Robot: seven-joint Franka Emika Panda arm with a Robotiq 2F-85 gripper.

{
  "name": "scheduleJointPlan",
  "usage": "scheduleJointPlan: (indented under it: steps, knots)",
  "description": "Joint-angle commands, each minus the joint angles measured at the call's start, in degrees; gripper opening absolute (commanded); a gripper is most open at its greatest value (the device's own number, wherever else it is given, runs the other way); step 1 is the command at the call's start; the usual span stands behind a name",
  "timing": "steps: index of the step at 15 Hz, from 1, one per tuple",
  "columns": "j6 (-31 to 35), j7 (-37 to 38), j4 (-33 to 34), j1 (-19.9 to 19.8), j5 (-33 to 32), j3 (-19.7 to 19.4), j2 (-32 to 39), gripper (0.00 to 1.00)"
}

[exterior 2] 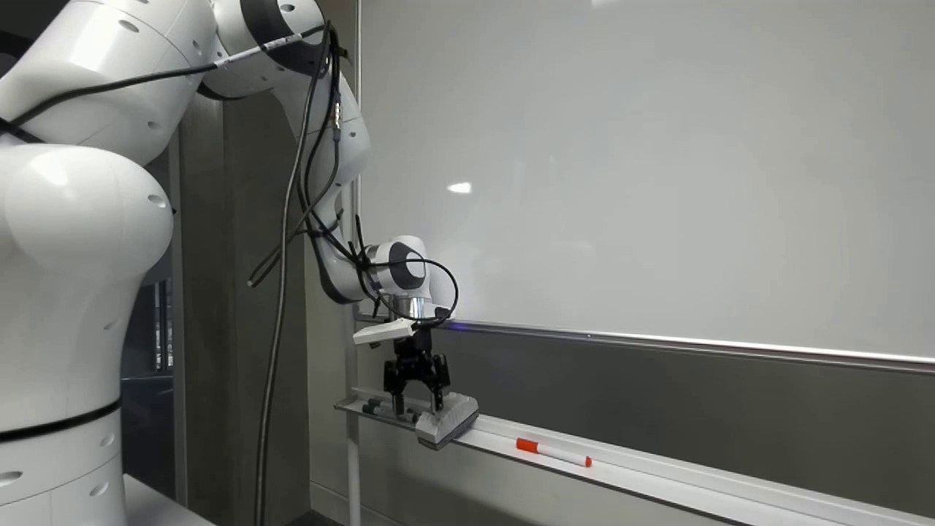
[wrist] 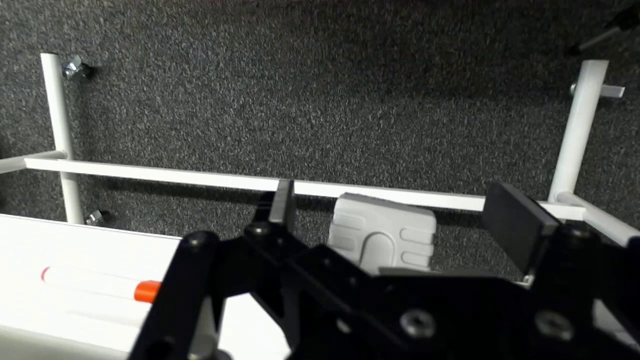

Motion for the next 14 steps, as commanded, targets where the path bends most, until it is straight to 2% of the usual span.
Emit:
scheduleJointPlan:
  steps: [1,4,7,10,12,13,14]
  knots:
    - [-6.6,0.9,-3.2,-0.4,-0.3,1.3,-7.7,1.00]
    - [-12.4,0.0,-4.1,-1.3,0.4,2.7,-12.7,1.00]
    - [-22.5,-1.5,-4.6,-2.1,2.4,4.5,-18.1,1.00]
    - [-29.6,-0.5,-4.9,-2.8,3.4,5.8,-22.2,1.00]
    - [-28.4,-1.6,-6.3,-3.3,3.3,6.2,-24.7,1.00]
    - [-23.8,-1.9,-8.2,-3.7,2.9,6.2,-26.6,1.00]
    - [-22.3,-2.4,-8.9,-4.0,3.3,6.5,-27.5,1.00]
